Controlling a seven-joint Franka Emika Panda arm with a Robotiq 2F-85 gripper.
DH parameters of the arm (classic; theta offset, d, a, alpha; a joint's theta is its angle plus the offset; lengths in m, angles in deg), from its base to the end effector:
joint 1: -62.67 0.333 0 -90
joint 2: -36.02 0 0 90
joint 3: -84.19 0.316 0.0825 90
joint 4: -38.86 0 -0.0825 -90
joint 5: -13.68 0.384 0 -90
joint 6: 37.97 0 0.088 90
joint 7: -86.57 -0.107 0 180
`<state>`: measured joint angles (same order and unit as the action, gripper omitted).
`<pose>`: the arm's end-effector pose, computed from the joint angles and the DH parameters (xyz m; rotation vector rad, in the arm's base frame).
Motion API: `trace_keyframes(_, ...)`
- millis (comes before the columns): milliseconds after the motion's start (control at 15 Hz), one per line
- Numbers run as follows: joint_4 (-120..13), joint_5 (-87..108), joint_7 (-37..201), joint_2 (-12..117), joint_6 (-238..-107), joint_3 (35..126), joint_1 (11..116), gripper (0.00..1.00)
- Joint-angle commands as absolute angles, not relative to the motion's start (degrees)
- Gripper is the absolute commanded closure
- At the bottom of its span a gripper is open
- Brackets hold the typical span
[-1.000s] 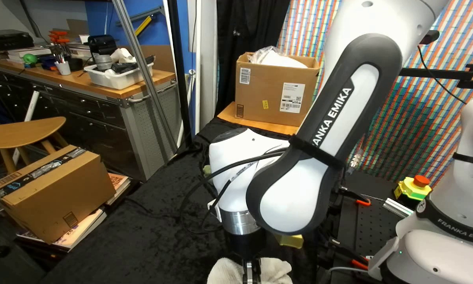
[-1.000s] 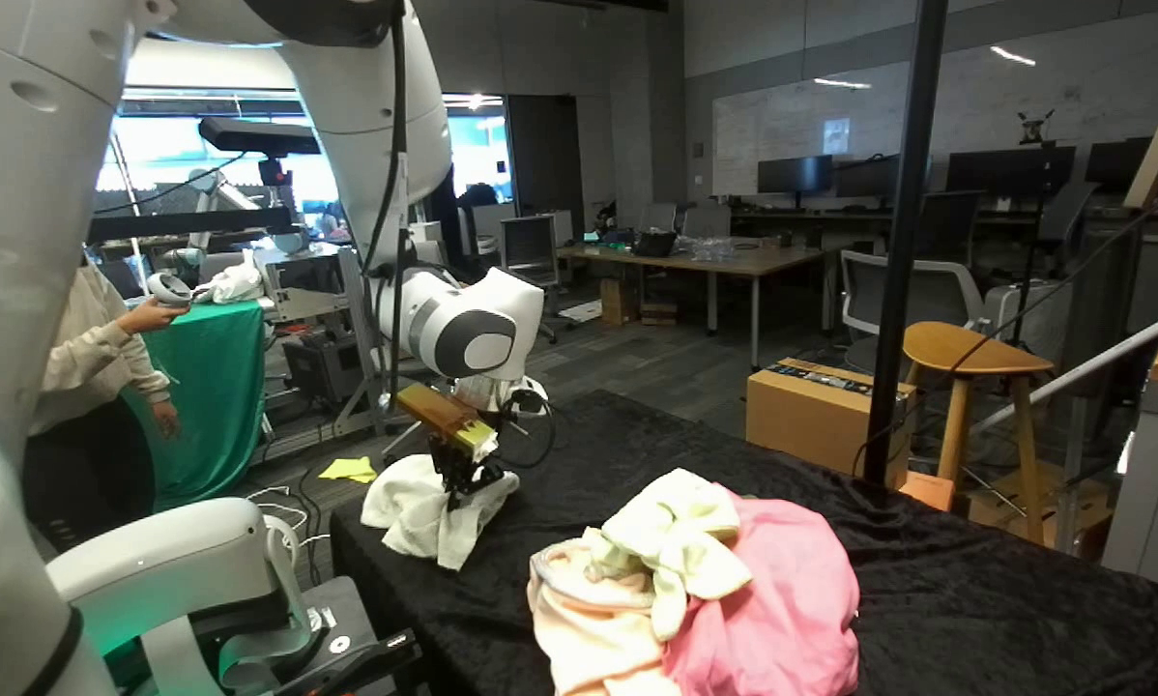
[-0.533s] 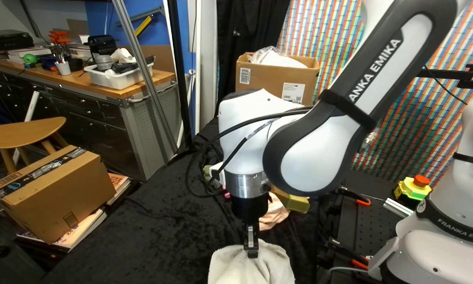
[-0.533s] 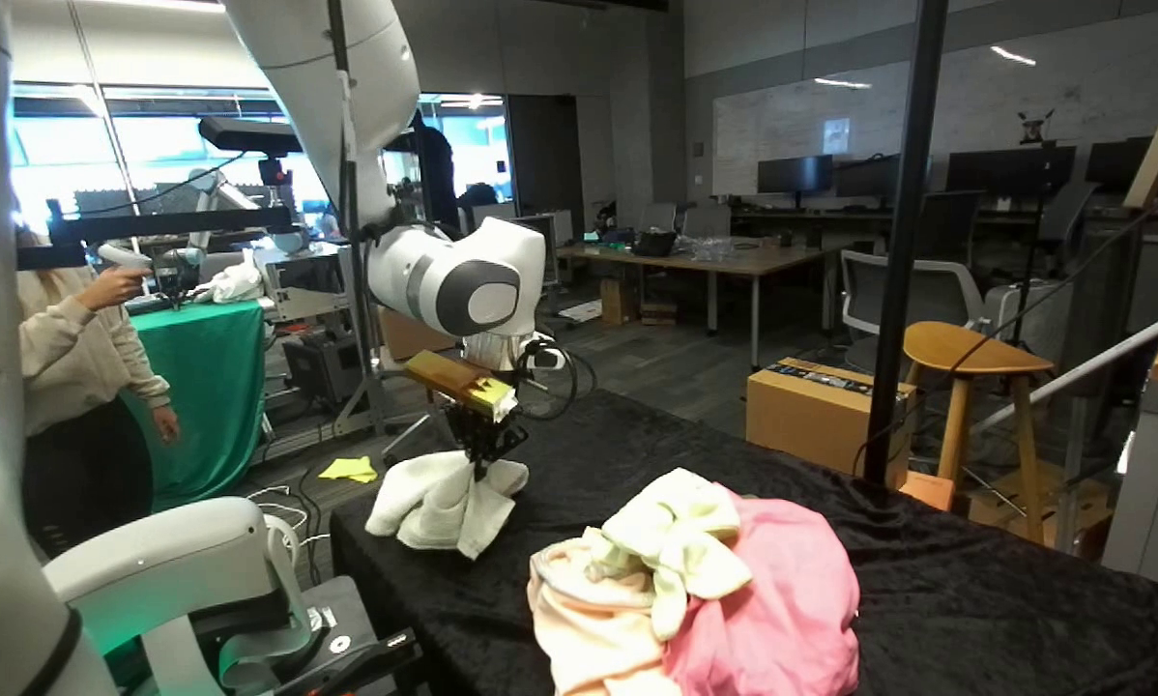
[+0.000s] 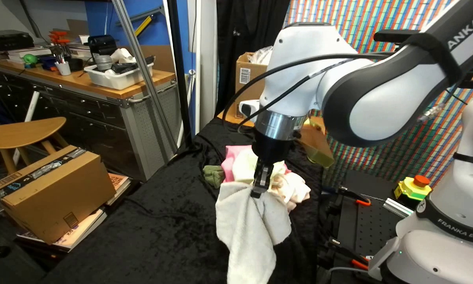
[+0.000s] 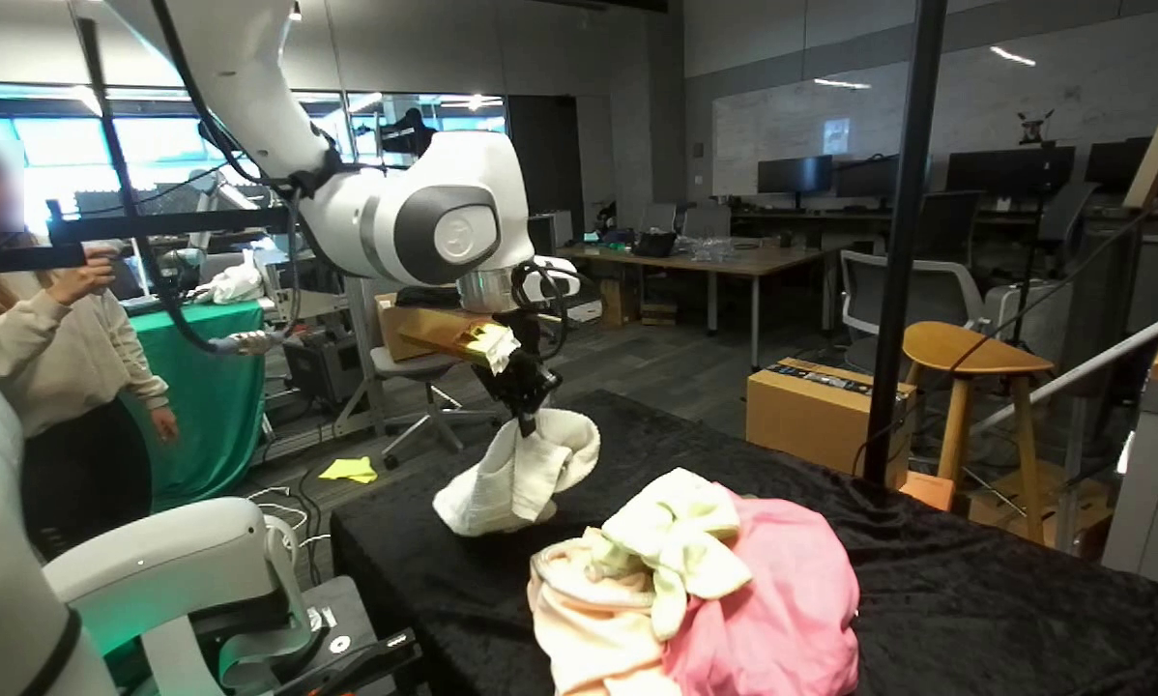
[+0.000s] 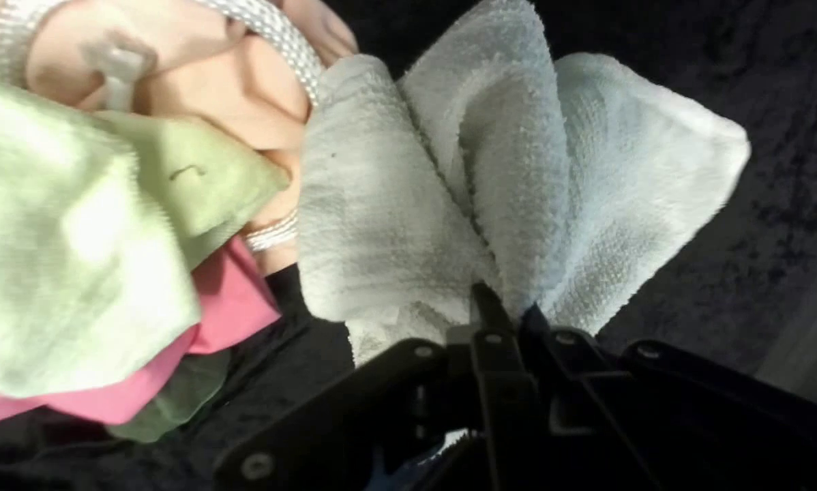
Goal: Pile the things on the table on top of the peach shirt
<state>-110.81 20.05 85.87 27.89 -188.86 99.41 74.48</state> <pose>0.3980 0.1979 0.3147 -3.0195 -0.5606 -0.2297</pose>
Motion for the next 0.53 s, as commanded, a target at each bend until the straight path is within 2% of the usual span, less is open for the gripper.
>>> trace_keyframes(0,-116.35,16.33,80.24,19.06,-193.96,97.65,72.76,0.99)
trace_keyframes(467,-118.40,7.41,66.10,15.29,-202.50,99.12,61.10,0.99)
